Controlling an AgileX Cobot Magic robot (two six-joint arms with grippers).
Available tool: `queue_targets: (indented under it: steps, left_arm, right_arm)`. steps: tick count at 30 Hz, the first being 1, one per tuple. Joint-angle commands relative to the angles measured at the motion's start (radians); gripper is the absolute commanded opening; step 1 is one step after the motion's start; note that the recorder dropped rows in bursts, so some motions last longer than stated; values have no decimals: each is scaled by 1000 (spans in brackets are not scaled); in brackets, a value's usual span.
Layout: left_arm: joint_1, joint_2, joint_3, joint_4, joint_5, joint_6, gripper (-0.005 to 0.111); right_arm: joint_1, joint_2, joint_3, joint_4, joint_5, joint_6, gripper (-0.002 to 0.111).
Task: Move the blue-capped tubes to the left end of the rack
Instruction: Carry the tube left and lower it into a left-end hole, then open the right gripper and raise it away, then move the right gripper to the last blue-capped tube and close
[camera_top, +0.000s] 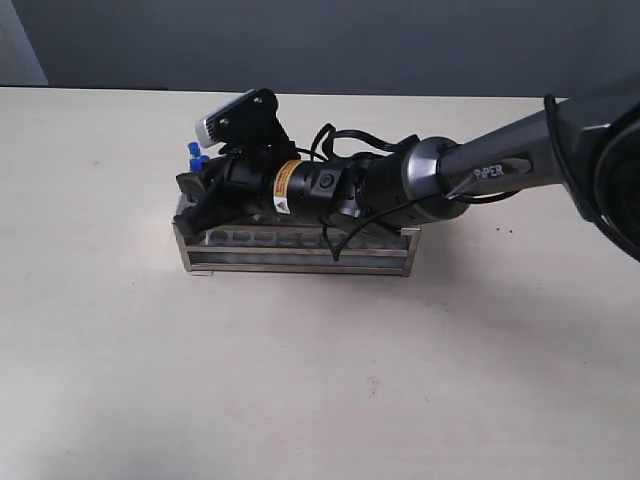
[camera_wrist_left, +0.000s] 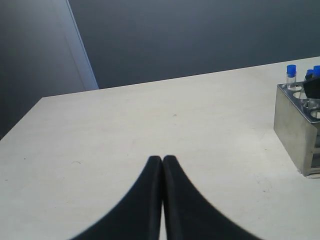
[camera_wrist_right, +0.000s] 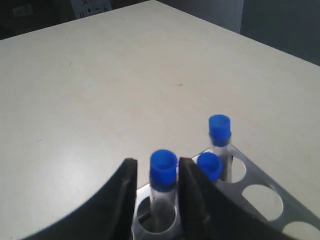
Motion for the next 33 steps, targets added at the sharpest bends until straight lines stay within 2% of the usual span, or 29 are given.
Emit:
queue_targets:
  steps: [1,7,14,20,25,33]
  left_arm:
    - [-9,4,-2,0,-13,-3,0]
    - [-9,4,-2,0,-13,-3,0]
    - [-9,4,-2,0,-13,-3,0]
    - [-9,4,-2,0,-13,-3,0]
    - [-9,4,-2,0,-13,-3,0]
    - [-9,4,-2,0,-13,-3,0]
  right_arm:
    - [-1,-8,-6,-11,-11,11,43]
    - [-3,-141,-4,-11,42,24,44]
    - [-16,-355,24,-18,257,-137,40]
    - [-148,-467,245,84,115,-142,41]
    - [-246,-455,404,202,1,-202,41]
    - [-271,-344,421,184,-25,-207,54]
